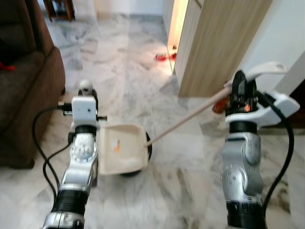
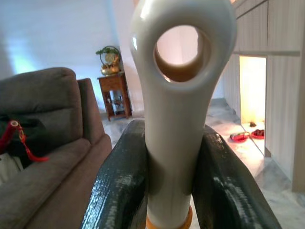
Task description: Sweep floor
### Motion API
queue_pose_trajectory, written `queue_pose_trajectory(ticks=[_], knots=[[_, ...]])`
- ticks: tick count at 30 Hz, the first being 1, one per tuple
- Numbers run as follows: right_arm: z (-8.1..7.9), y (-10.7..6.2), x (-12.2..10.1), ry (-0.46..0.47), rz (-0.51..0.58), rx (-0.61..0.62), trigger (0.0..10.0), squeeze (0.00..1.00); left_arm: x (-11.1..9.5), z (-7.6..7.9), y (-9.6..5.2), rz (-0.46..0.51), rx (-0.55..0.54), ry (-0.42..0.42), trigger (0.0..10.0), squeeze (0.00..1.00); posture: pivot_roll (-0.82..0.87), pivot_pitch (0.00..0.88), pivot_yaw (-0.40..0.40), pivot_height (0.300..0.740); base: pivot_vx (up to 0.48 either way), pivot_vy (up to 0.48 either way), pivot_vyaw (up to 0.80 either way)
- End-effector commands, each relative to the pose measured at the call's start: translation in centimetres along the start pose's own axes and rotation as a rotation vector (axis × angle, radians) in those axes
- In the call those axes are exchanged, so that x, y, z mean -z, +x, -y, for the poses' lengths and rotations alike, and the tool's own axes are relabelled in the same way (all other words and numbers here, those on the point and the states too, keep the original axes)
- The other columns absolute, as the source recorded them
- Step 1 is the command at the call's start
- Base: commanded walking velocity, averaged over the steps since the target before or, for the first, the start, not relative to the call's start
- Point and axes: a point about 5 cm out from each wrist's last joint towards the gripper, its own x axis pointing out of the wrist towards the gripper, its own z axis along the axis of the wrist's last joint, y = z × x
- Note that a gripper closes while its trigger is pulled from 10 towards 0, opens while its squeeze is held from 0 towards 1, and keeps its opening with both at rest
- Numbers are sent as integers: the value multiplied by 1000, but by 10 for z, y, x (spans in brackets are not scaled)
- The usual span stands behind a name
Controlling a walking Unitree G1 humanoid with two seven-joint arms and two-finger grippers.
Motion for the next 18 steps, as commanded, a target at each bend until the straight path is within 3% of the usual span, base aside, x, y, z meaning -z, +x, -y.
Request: queue_pose_trajectory(ticks=[1,18], knots=[[-6,2,-15,22,73,-20,10000,0,-16,5,5,74,18,-10,10000,0,97,64,-46,740,289,0,0],[-14,2,-13,44,61,-34,10000,0,-16,-2,4,75,8,11,10000,0,105,78,-49,740,287,0,0]])
